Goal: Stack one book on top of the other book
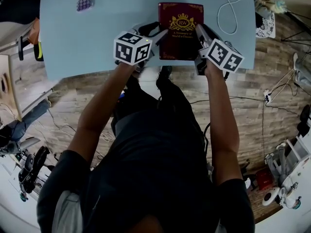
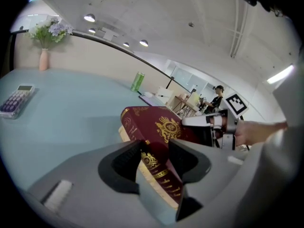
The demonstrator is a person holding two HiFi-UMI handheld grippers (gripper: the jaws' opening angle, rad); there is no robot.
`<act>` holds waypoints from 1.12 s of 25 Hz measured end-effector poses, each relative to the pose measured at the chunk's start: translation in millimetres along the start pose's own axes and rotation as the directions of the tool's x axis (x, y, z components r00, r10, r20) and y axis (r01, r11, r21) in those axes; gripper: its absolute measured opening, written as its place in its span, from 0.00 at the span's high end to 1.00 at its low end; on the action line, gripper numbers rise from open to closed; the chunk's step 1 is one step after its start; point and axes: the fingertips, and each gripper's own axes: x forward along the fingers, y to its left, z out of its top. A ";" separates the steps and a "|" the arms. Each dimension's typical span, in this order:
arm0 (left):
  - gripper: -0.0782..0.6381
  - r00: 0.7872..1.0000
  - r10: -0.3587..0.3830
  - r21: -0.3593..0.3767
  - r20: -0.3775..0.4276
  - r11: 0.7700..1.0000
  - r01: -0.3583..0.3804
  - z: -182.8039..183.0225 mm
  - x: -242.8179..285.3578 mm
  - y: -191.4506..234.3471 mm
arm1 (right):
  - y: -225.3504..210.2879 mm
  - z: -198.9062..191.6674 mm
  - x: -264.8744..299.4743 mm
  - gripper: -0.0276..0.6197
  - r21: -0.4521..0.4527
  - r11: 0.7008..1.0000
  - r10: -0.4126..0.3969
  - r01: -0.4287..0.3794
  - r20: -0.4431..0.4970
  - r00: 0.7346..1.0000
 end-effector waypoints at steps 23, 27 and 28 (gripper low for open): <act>0.57 0.997 -0.038 0.043 -0.068 0.998 0.041 -7.0 -0.2 -5.0 | -3.0 1.1 3.4 0.83 -0.105 0.992 -0.077 0.069 -0.065 0.995; 0.57 0.996 -0.050 0.051 -0.070 0.997 0.054 -6.3 -0.6 -7.6 | -6.7 3.0 0.6 0.83 -0.129 0.987 -0.104 0.095 -0.060 0.993; 0.57 0.996 -0.055 0.053 -0.068 0.997 0.058 -5.3 -1.8 -9.0 | -5.8 2.9 -0.5 0.83 -0.133 0.986 -0.105 0.096 -0.059 0.993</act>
